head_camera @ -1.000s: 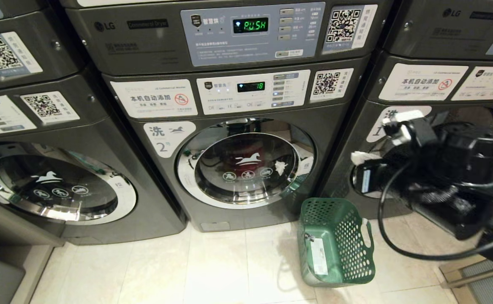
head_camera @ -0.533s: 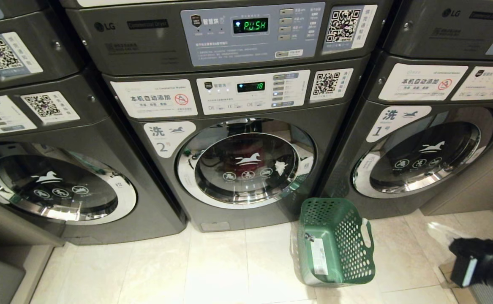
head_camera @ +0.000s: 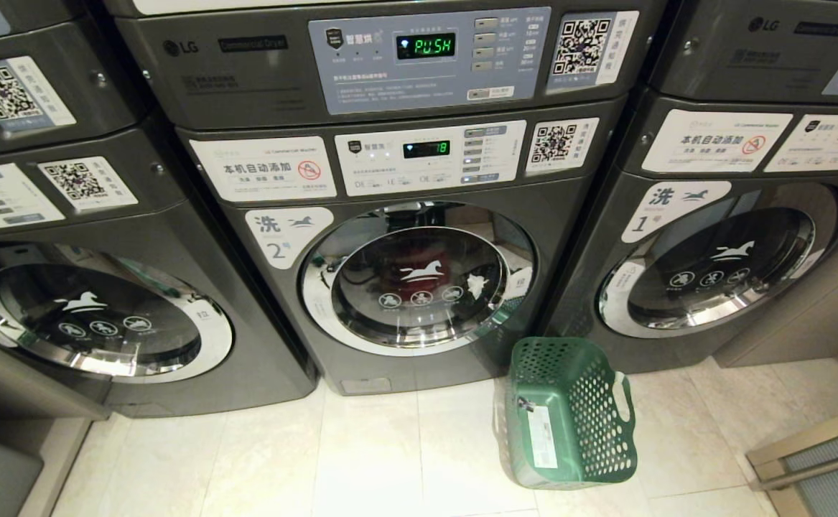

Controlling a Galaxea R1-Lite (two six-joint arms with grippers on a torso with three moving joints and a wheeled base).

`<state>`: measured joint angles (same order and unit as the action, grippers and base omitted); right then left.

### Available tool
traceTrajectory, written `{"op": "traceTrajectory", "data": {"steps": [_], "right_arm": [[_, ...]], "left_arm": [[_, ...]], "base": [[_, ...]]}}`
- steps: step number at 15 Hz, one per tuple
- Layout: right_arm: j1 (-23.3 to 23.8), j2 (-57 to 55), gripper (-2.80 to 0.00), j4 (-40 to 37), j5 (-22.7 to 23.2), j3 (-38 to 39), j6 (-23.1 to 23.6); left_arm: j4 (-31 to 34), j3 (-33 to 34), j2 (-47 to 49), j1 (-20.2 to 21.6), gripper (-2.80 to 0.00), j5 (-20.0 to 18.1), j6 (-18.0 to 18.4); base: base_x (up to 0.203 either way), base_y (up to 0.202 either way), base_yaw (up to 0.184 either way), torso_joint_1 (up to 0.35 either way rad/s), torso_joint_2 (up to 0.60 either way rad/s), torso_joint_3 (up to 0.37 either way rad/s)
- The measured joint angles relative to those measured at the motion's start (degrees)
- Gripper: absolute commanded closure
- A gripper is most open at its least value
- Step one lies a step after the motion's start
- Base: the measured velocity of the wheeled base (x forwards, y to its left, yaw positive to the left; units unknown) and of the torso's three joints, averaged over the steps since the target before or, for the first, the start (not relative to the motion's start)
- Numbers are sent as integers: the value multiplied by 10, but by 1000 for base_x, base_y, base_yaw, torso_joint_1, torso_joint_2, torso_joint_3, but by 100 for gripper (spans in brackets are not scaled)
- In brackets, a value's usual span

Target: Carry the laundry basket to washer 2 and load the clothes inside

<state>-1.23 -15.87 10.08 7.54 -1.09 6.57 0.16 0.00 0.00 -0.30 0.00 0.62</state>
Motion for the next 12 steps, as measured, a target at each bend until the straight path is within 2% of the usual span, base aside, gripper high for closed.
{"op": "traceTrajectory", "data": {"steps": [1,3,12], "right_arm": [[4,50,0,-21,-10,4,6],[9,113,0,-40,-60,10,14],[12,161,0,-55,-67,11,-6]], "left_arm": [[0,0,0,0,0,0,0],[0,0,0,0,0,0,0],[0,0,0,0,0,0,0]], "base": [[0,0,0,0,0,0],[0,0,0,0,0,0],[0,0,0,0,0,0]]}}
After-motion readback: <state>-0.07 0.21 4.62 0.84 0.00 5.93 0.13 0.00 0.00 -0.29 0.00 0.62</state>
